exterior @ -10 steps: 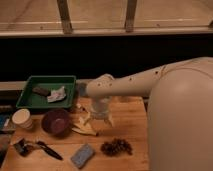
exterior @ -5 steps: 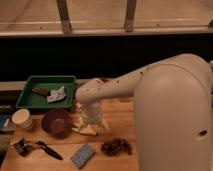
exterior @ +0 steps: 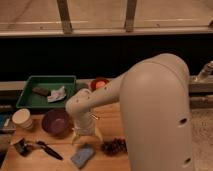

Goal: Place sponge in table surface

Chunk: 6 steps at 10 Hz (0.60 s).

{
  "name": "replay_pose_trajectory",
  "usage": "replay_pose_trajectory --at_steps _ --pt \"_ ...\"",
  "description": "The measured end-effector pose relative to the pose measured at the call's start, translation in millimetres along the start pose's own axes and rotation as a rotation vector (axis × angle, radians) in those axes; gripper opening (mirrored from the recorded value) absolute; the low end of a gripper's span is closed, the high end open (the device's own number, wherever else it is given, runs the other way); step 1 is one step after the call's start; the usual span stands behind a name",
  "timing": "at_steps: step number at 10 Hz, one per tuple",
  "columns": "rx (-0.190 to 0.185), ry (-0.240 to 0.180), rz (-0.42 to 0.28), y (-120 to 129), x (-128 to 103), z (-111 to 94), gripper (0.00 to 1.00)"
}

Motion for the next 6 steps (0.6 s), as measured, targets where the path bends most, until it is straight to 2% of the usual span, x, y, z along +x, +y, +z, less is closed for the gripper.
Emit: replay_pose_trajectory --at_steps 6 --pt "-0.051 0.086 -0.01 5.1 4.9 36.9 0.8"
